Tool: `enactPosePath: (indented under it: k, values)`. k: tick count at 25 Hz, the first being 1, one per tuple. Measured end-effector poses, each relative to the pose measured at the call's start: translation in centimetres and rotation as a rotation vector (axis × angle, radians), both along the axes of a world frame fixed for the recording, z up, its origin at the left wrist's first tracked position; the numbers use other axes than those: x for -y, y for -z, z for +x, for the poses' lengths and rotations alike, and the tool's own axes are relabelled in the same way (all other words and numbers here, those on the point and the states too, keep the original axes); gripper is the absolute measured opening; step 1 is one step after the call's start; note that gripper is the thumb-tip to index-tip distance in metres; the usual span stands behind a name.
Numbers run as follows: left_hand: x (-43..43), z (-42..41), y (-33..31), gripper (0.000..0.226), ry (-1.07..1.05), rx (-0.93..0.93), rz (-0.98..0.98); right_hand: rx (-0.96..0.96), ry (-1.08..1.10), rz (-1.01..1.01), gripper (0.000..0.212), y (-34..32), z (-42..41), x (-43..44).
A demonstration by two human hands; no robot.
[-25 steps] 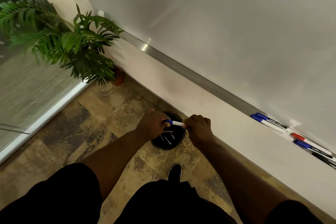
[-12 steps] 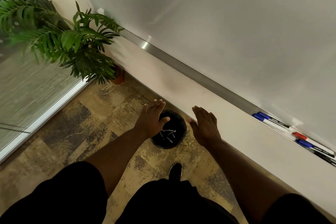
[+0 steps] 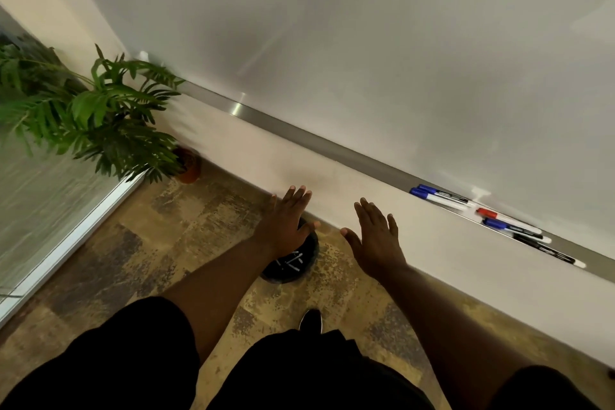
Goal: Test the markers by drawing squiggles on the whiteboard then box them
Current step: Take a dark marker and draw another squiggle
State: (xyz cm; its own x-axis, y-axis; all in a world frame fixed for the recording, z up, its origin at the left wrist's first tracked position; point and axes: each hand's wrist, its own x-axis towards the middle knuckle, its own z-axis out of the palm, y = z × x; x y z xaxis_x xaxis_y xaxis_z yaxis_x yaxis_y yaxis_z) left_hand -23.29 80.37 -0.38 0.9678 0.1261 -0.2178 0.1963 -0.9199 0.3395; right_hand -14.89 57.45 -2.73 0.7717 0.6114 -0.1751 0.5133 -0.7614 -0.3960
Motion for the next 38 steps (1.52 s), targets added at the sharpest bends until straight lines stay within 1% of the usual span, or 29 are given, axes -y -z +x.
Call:
enactPosePath:
  k: [4, 8, 14, 19, 25, 32, 34, 38]
  values:
    - [6.0, 0.8, -1.2, 0.076, 0.076, 0.004, 0.040, 0.029, 0.045, -0.006, 0.075, -0.9, -0.6, 5.6]
    - [14.8, 1.6, -2.0, 0.076, 0.128, 0.014, 0.086, 0.098, 0.109, -0.019, 0.080, -2.1, -1.2, 13.8]
    - [28.8, 1.7, -2.6, 0.076, 0.169, 0.038, 0.111, 0.119, 0.148, -0.064, 0.082, -3.1, -2.2, 27.1]
    - [36.9, 2.4, -3.9, 0.077, 0.188, 0.052, 0.122, 0.126, 0.161, -0.085, 0.081, -3.4, -2.5, 34.8]
    - [41.9, 5.0, -4.9, 0.076, 0.230, 0.030, 0.112, 0.105, 0.211, -0.076, 0.079, -3.4, -1.5, 39.6]
    - [43.3, 12.8, -1.6, 0.075, 0.306, -0.061, 0.116, 0.055, 0.348, -0.024, 0.084, -0.9, 3.9, 40.2]
    - [43.5, 15.2, -0.3, 0.075, 0.328, -0.080, 0.111, 0.038, 0.374, -0.035, 0.079, -0.1, 5.8, 40.4]
    - [43.6, 18.6, 1.8, 0.073, 0.421, -0.106, 0.116, 0.030, 0.419, -0.037, 0.055, 0.8, 10.1, 40.1]
